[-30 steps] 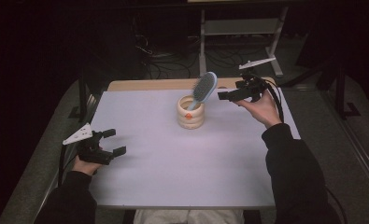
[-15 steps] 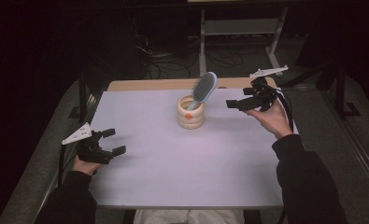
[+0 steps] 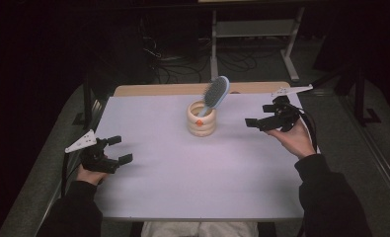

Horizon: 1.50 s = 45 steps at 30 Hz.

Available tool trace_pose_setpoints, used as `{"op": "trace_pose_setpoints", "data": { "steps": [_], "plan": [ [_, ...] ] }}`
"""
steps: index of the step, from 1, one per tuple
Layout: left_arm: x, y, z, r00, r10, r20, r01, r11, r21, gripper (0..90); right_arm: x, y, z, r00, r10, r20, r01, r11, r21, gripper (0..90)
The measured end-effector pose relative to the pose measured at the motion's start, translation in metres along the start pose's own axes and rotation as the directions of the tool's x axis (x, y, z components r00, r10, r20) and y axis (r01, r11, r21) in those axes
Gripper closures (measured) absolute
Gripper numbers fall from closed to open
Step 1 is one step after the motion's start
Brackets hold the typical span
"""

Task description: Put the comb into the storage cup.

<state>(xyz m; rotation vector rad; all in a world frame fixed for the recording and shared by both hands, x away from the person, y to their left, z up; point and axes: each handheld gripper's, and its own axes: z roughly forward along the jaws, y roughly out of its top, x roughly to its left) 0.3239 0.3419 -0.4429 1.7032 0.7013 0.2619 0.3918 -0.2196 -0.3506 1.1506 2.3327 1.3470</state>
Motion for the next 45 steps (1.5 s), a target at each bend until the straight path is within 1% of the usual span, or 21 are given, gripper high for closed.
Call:
{"op": "trace_pose_setpoints", "data": {
  "steps": [3, 4, 9, 15, 16, 17, 18, 22, 28, 29, 30, 31, 34, 37, 39, 41, 42, 43, 45],
  "plan": [
    [0.0, 0.0, 0.001, 1.0, 0.003, 0.003, -0.003, 1.0, 0.007, 0.0, 0.001, -0.004, -0.003, 1.0, -0.001, -0.003, 0.001, 1.0, -0.004, 0.0],
    [0.0, 0.0, 0.001, 1.0, 0.003, 0.003, -0.003, 0.9999, 0.01, 0.0, 0.002, -0.007, -0.006, 1.0, -0.006, -0.002, 0.006, 1.0, -0.016, 0.0],
    [-0.001, 0.0, 0.001, 1.0, 0.002, 0.003, -0.002, 1.0, 0.007, 0.0, 0.003, -0.014, -0.016, 0.9999, -0.01, 0.004, 0.011, 0.999, -0.035, 0.0],
    [-0.001, 0.0, 0.001, 1.0, 0.008, 0.003, -0.008, 1.0, 0.004, 0.1, 0.003, -0.024, -0.022, 0.9997, -0.014, 0.018, 0.015, 0.999, -0.038, 0.0],
    [-0.001, 0.0, 0.001, 1.0, 0.006, 0.004, -0.006, 1.0, 0.004, 0.2, 0.003, -0.029, -0.024, 0.9997, -0.013, 0.019, 0.014, 0.999, -0.035, 0.0],
    [-0.001, 0.0, 0.001, 1.0, 0.006, 0.004, -0.006, 1.0, 0.005, 0.2, 0.003, -0.029, -0.024, 0.9997, -0.013, 0.019, 0.014, 0.999, -0.035, 0.0],
    [-0.001, 0.0, 0.001, 1.0, 0.004, 0.005, -0.004, 1.0, 0.006, 0.1, 0.004, -0.034, -0.025, 0.9997, -0.014, 0.021, 0.015, 0.999, -0.032, 0.0],
    [0.0, 0.0, 0.001, 1.0, 0.001, 0.002, -0.001, 1.0, 0.006, 0.1, 0.004, -0.044, -0.027, 0.9997, -0.013, 0.022, 0.013, 0.999, -0.03, 0.0],
    [0.0, 0.0, 0.001, 1.0, -0.001, 0.002, 0.001, 1.0, 0.006, 0.1, 0.004, -0.06, -0.031, 0.9997, -0.003, 0.025, 0.004, 0.999, -0.036, 0.0],
    [0.0, 0.0, 0.001, 1.0, -0.001, 0.002, 0.001, 1.0, 0.006, 0.1, 0.004, -0.06, -0.031, 0.9997, -0.003, 0.025, 0.004, 0.999, -0.036, 0.0],
    [0.0, 0.0, 0.001, 1.0, -0.001, 0.002, 0.001, 1.0, 0.006, 0.1, 0.003, -0.065, -0.032, 0.9996, 0.0, 0.029, 0.001, 0.999, -0.039, 0.0],
    [0.0, 0.0, 0.001, 1.0, -0.001, 0.002, 0.001, 1.0, 0.006, 0.1, 0.003, -0.065, -0.032, 0.9996, 0.0, 0.029, 0.001, 0.999, -0.039, 0.0],
    [0.0, 0.0, 0.001, 1.0, 0.0, 0.002, 0.0, 1.0, 0.005, 0.1, 0.001, -0.076, -0.033, 0.9993, 0.009, 0.036, -0.007, 0.999, -0.05, 0.0],
    [0.0, 0.0, 0.001, 1.0, 0.0, 0.003, 0.0, 1.0, 0.006, 0.1, 0.0, -0.081, -0.034, 0.9991, 0.014, 0.04, -0.012, 0.999, -0.051, 0.0],
    [0.0, 0.0, 0.001, 1.0, 0.0, 0.001, 0.0, 1.0, 0.003, 0.1, 0.0, -0.088, -0.036, 0.9987, 0.022, 0.046, -0.02, 0.998, -0.052, 0.0],
    [0.0, 0.0, 0.001, 1.0, 0.001, 0.0, -0.001, 1.0, 0.003, 0.1, -0.001, -0.09, -0.037, 0.9986, 0.021, 0.05, -0.018, 0.998, -0.054, 0.0],
    [0.0, 0.0, 0.001, 1.0, 0.0, 0.001, 0.0, 1.0, 0.001, 0.1, 0.0, -0.095, -0.039, 0.9981, 0.02, 0.058, -0.016, 0.998, -0.062, 0.0],
    [0.0, 0.0, 0.001, 1.0, 0.0, 0.001, 0.0, 1.0, 0.001, 0.1, 0.0, -0.095, -0.039, 0.9981, 0.02, 0.058, -0.016, 0.998, -0.062, 0.0],
    [0.0, 0.0, 0.0, 1.0, -0.001, 0.0, 0.001, 1.0, 0.001, 0.1, 0.001, -0.101, -0.042, 0.9979, 0.013, 0.063, -0.009, 0.997, -0.073, 0.0]
  ]
}}
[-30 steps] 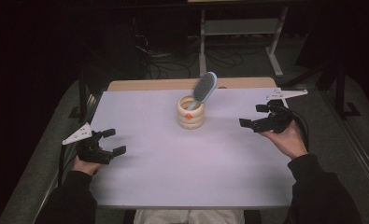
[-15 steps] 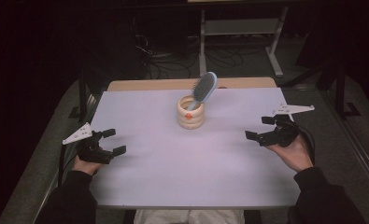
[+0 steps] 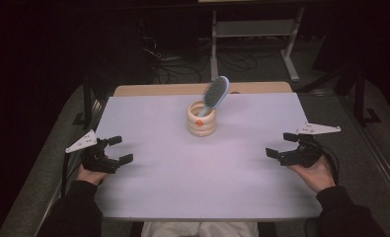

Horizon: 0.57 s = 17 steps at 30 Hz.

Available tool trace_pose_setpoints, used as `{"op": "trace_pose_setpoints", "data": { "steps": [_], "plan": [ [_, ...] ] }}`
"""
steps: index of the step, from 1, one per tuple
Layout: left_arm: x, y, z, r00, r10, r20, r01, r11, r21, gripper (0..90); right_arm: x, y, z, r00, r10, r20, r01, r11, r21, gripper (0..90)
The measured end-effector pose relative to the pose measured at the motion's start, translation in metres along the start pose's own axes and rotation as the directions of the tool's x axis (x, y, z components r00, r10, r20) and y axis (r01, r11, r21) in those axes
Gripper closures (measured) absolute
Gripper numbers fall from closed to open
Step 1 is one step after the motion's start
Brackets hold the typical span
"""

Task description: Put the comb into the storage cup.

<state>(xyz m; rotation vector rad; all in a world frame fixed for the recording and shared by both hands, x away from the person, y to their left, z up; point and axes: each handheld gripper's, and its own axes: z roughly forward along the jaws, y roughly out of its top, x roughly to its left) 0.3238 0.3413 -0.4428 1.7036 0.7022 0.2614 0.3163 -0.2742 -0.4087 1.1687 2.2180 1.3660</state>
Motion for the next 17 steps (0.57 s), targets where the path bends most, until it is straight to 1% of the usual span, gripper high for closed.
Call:
{"op": "trace_pose_setpoints", "data": {
  "steps": [3, 6, 8, 9, 13, 17],
  "plan": [
    [0.0, 0.0, 0.0, 1.0, 0.0, 0.0, 0.0, 1.0, 0.0, 0.1, 0.0, -0.005, -0.004, 1.0, -0.004, 0.007, 0.004, 1.0, -0.01, 0.0],
    [0.0, 0.0, 0.001, 1.0, 0.002, -0.002, -0.002, 1.0, 0.005, 0.1, -0.001, -0.011, -0.008, 0.9999, 0.005, 0.014, -0.005, 1.0, -0.017, 0.0],
    [0.0, 0.0, 0.001, 1.0, 0.001, -0.001, -0.001, 1.0, 0.004, 0.1, -0.001, -0.014, -0.009, 0.9998, 0.009, 0.016, -0.009, 1.0, -0.013, 0.0],
    [0.0, 0.0, 0.001, 1.0, 0.002, -0.002, -0.002, 1.0, 0.004, 0.1, 0.0, -0.018, -0.01, 0.9997, 0.006, 0.026, -0.006, 1.0, -0.008, 0.0],
    [0.0, 0.0, 0.0, 1.0, 0.0, -0.003, 0.0, 1.0, 0.002, 0.1, 0.003, -0.027, -0.01, 0.9997, 0.011, 0.022, -0.011, 1.0, 0.008, 0.0],
    [0.0, 0.001, 0.0, 1.0, 0.0, -0.006, 0.0, 1.0, -0.004, 0.1, 0.004, -0.03, -0.013, 0.9997, 0.013, 0.022, -0.013, 1.0, 0.004, 0.0]
  ]
}}
